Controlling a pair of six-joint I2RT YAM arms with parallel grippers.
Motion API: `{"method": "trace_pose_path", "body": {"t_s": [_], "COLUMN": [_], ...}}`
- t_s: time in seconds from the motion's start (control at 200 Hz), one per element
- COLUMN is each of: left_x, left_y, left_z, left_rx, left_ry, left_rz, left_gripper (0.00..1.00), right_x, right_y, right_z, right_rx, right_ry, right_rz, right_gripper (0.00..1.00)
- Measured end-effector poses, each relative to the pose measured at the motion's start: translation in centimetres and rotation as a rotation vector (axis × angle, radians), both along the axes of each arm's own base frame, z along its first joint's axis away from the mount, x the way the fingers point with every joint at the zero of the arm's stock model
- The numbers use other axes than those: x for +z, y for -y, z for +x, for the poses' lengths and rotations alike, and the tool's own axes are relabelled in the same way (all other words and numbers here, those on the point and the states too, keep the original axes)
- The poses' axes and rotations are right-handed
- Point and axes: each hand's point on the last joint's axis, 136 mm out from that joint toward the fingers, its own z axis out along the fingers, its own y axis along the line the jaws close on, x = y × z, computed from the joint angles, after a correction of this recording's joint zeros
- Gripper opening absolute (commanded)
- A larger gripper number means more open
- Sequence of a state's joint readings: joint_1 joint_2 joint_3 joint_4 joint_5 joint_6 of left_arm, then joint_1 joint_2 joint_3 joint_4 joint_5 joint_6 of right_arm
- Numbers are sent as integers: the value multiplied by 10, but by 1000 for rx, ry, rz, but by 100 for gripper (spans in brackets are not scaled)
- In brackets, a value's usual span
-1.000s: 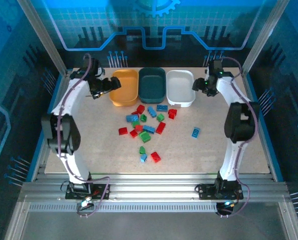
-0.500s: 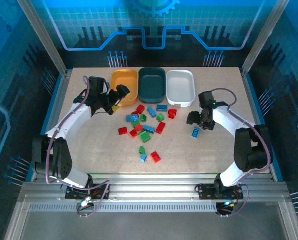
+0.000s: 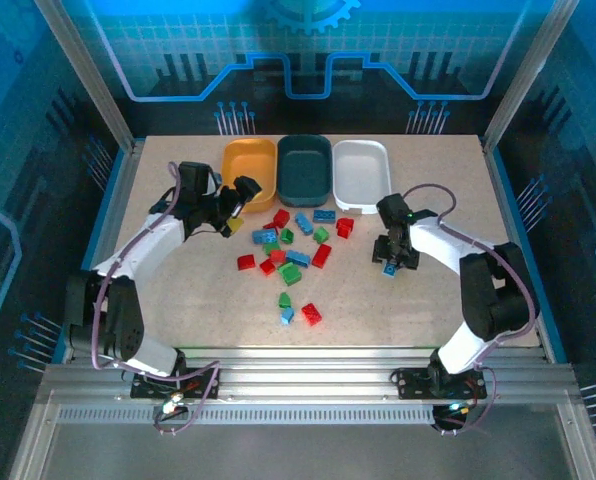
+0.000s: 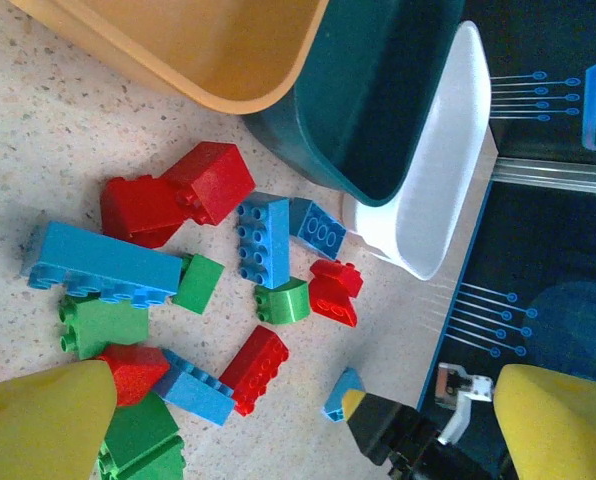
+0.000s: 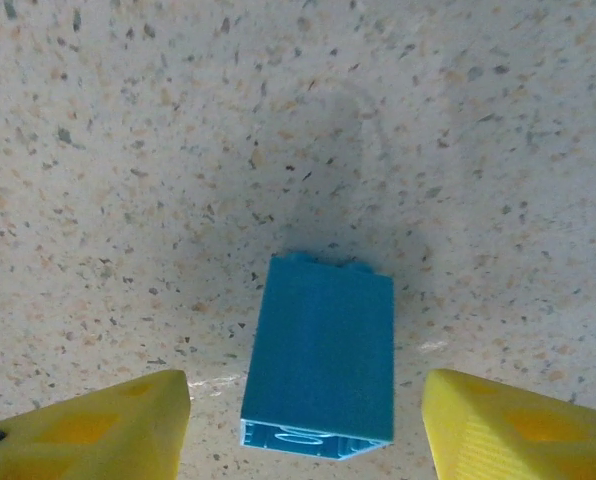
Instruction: Sort the legos into containers by color
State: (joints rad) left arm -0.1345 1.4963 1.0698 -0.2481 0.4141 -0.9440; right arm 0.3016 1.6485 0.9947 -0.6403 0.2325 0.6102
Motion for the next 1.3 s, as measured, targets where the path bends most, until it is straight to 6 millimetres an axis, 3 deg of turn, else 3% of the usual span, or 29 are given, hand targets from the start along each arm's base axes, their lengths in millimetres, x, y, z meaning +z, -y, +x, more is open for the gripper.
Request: {"method": "trace_pose_path", "body": {"t_s": [0.175, 0.38, 0.52, 0.66, 0.765, 0.905, 0.95, 1.001, 1.086, 1.301], "left_x": [3, 6, 24, 41, 49, 53, 53, 51, 49, 49], "left_y": [-2, -1, 8, 14, 15, 13, 12, 11, 9, 6], "left_z": [0, 1, 9, 16, 18, 21, 22, 23, 25, 26], "left_rx": [1, -11, -51, -87, -103, -108, -107, -107, -107, -110], "left_ry": [5, 12, 96, 180, 218, 240, 242, 241, 238, 238], "left_rz": [-5, -26, -71, -106, -122, -133, -134, -137, -141, -149], "left_gripper": [99, 98, 99, 99, 99, 99, 99, 99, 99, 99], "right_x": [-9, 6, 52, 104, 109, 90, 83, 79, 76, 101], "right_y": [-1, -3, -20, -44, -53, -55, -55, -56, -58, -61], "right_z": [-1, 12, 60, 137, 181, 227, 236, 243, 247, 242], "right_rx": [-9, 9, 75, 127, 145, 162, 166, 175, 184, 204], "right_ry": [-22, 27, 179, 364, 413, 399, 388, 379, 368, 402], "right_rz": [-12, -41, -13, 8, 18, 18, 17, 13, 18, 21], "right_gripper": [33, 29, 29, 29, 30, 34, 39, 53, 64, 63]}}
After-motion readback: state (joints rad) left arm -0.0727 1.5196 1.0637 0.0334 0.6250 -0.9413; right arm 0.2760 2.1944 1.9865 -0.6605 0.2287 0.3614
